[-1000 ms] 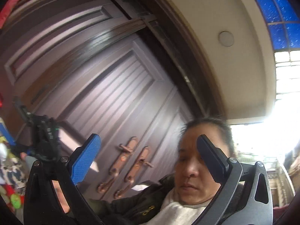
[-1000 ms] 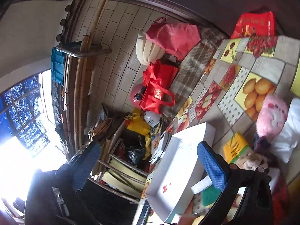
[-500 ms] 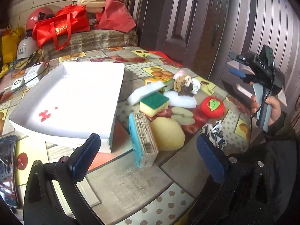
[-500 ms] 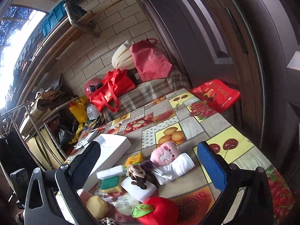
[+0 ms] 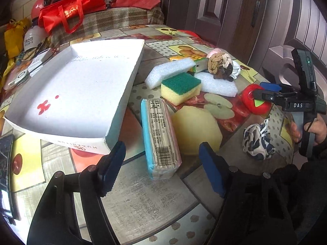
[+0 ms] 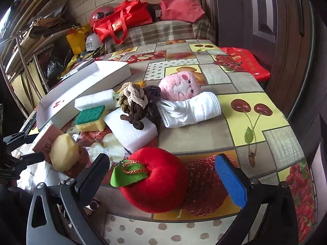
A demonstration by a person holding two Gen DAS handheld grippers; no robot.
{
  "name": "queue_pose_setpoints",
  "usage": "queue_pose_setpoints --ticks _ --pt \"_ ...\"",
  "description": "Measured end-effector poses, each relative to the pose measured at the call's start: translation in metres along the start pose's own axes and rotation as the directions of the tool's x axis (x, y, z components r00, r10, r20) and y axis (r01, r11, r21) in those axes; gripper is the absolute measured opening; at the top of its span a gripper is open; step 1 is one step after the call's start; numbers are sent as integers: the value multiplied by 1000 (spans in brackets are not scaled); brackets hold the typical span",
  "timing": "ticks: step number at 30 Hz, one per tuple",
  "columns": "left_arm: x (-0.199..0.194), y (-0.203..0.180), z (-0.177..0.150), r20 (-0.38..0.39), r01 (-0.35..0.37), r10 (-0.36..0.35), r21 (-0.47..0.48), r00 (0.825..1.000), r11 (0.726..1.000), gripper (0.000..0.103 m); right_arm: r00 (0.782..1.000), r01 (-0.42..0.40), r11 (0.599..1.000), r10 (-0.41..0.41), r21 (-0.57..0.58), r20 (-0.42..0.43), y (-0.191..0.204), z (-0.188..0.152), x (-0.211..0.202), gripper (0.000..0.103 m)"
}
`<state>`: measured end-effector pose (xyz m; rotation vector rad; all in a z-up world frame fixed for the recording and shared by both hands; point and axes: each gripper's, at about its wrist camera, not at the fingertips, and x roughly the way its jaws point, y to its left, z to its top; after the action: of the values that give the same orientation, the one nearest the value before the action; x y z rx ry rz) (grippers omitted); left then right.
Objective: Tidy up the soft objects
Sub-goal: 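Grasp the pink-and-blue wrapped bar with left tool while right tool grasps red plush apple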
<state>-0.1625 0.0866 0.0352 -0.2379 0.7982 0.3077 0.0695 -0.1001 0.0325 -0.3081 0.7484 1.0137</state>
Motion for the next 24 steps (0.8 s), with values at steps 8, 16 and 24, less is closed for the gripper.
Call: queue_pose_setpoints --ticks 8,16,24 --pt "9 2 3 -33 27 -26 6 999 1000 27 994 36 999 -39 -37 -99 6 -5 22 64" --pt "-41 13 6 231 -51 45 20 972 999 27 994 -29 998 24 46 106 -4 9 -25 59" --pt "-45 74 6 310 -280 328 -190 892 941 27 906 -173 976 105 132 410 28 18 -65 60"
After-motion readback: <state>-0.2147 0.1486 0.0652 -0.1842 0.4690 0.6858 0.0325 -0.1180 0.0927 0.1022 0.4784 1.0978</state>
